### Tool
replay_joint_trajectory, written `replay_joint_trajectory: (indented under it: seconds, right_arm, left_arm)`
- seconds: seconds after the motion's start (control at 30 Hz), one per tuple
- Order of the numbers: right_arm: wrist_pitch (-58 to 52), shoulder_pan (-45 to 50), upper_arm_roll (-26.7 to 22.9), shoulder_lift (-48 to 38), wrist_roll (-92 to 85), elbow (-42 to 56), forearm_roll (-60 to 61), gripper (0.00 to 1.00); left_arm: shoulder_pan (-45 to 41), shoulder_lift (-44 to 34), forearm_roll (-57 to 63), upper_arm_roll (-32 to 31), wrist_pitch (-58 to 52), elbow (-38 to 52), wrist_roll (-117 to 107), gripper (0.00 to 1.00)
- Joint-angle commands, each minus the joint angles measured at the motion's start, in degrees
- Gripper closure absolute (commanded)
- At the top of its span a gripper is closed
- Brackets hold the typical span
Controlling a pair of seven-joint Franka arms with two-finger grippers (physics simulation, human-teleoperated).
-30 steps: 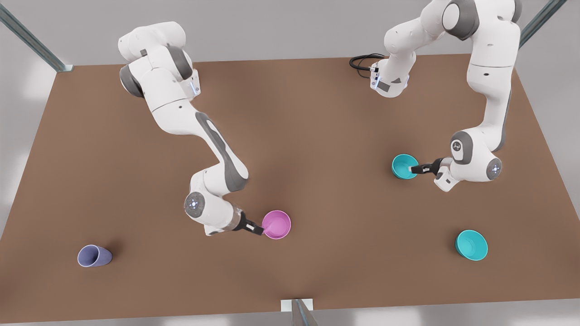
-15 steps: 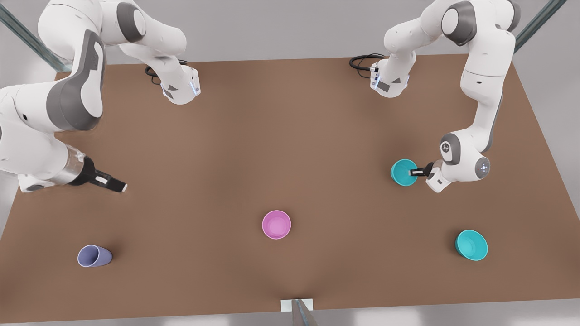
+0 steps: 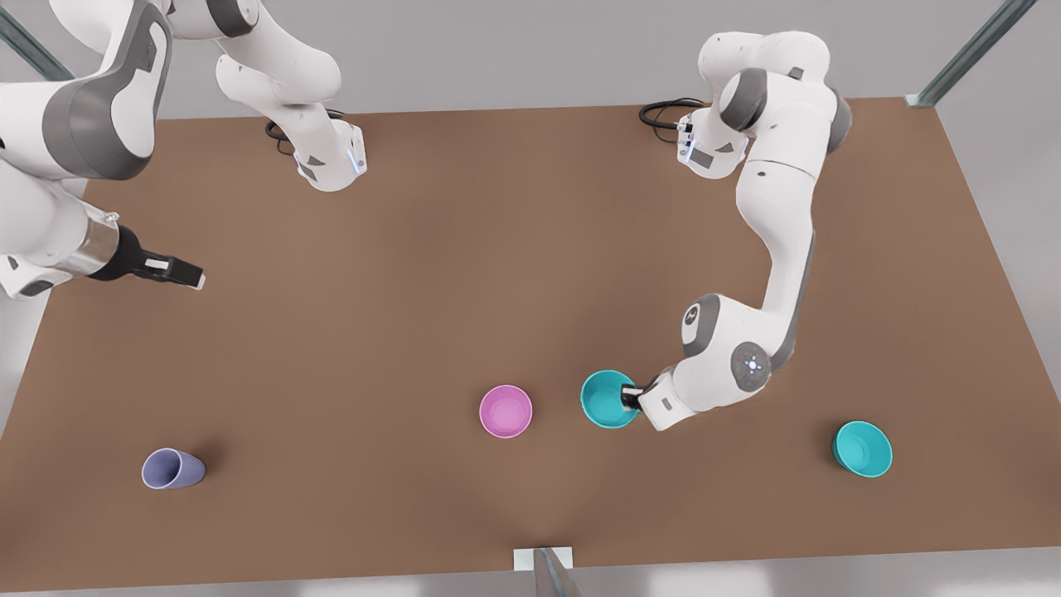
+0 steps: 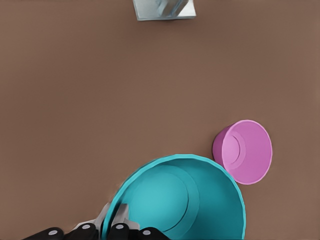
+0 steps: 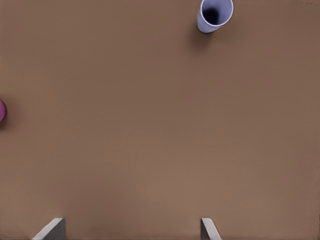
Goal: Stack the blue bowl on the pink bowl
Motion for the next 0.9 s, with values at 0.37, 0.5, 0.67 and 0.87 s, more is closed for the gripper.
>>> replay_joint_trajectory:
  seconds: [0.37,0.5,0.67,0.87]
  right_arm:
    - [-1.94,-0.02,-0.01,0.80,-10.40,-0.15,0.26,0.00]
    - [-2.03,-0.02,-0.01,0.89,-10.31,-0.15,0.26,0.00]
    - [-2.03,-0.02,-0.01,1.15,-10.31,-0.15,0.26,0.00]
    - [-2.03,-0.02,-0.01,1.33,-10.31,-0.15,0.26,0.00]
  left_arm:
    - [-13.57,12.53,0.18,2.36,8.39,15.35,-38.91,0.79]
    - [-13.83,14.11,0.09,2.27,14.28,15.35,-39.00,0.79]
    - [-14.71,15.43,0.09,2.27,17.36,15.35,-39.09,0.79]
    - [-14.80,15.87,-0.09,2.18,17.53,15.08,-39.00,0.79]
